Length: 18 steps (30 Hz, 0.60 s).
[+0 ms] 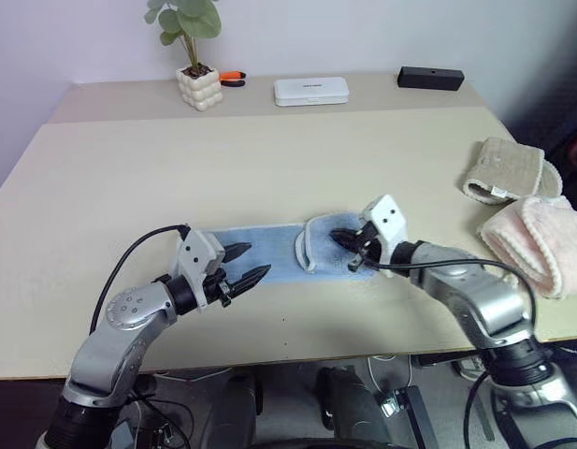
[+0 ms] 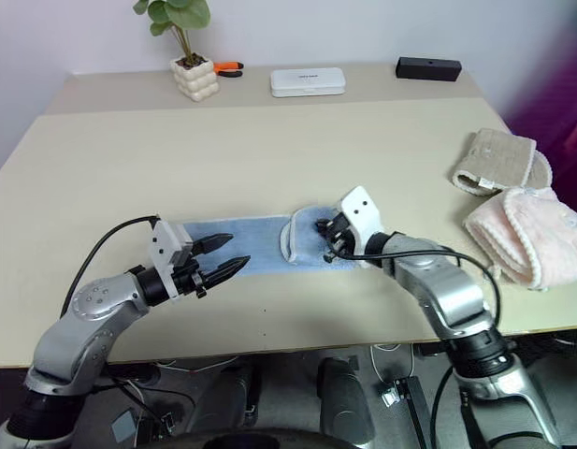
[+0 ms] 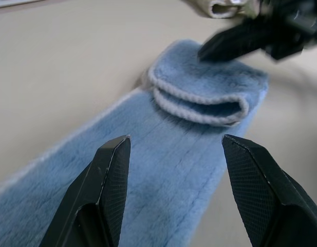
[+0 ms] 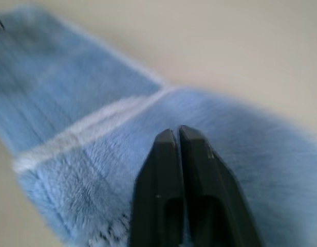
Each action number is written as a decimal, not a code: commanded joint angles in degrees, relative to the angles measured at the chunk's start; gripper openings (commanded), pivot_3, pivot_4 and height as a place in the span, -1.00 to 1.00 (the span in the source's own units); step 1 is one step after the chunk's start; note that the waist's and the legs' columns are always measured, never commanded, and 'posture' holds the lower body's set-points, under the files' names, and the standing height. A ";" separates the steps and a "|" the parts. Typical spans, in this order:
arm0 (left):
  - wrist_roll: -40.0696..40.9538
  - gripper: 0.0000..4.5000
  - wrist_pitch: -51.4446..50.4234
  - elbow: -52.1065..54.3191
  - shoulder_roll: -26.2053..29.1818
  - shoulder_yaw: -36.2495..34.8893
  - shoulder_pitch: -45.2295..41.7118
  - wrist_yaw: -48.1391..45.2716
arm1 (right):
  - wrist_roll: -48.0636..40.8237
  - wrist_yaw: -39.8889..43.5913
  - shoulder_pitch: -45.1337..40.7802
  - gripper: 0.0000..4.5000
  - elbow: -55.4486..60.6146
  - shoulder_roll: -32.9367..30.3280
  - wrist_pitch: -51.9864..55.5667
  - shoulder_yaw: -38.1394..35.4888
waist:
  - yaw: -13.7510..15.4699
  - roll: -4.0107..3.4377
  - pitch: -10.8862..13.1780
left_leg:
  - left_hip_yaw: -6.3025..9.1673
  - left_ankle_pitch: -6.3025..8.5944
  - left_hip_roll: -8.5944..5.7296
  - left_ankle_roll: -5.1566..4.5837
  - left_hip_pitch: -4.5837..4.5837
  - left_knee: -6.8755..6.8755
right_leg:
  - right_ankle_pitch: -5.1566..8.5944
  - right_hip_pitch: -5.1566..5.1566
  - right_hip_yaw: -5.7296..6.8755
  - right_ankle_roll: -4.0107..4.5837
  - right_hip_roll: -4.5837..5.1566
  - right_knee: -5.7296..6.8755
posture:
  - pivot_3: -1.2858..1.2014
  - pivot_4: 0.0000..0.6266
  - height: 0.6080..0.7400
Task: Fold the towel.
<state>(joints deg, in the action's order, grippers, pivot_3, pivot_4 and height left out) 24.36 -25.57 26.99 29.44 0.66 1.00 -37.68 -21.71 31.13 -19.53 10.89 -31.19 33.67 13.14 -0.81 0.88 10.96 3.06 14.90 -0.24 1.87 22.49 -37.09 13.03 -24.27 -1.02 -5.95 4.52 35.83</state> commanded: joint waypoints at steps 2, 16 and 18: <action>1.89 0.28 -1.43 4.23 -1.03 -4.45 3.76 3.86 | 7.58 2.13 0.74 -0.99 -4.02 1.09 -7.49 4.21 | -0.01 0.00 0.00 | 0.01 0.00 0.00 0.00 -0.01 0.00 | 0.02 -0.01 0.00 0.03 0.00 0.04 | 0.03 -0.52 0.98; 35.01 1.00 -15.00 14.08 -13.86 -23.07 22.26 28.17 | -4.59 14.79 -7.93 0.98 12.78 -4.23 0.06 -5.57 | 0.38 0.08 -0.04 | 0.26 0.00 0.03 0.01 -0.05 -0.04 | 0.11 0.13 0.23 0.17 0.03 0.06 | 0.03 -0.52 0.98; 37.91 1.00 -16.41 12.46 -14.28 -23.54 22.15 32.07 | -4.05 15.49 -7.35 0.98 13.65 -3.96 -0.35 -4.29 | 0.22 0.08 -0.04 | 0.24 0.00 0.00 0.01 -0.05 -0.05 | 0.12 0.14 0.21 0.19 0.05 0.06 | 0.03 -0.52 0.98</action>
<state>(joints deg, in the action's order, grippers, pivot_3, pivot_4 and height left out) 59.30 -41.16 39.24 15.49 -21.79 23.25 -8.42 -25.91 45.80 -26.71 22.37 -34.89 34.41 8.92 -0.59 0.96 10.93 3.27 14.90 -0.26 1.88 22.43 -37.15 13.15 -24.12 -0.83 -5.76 4.57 35.88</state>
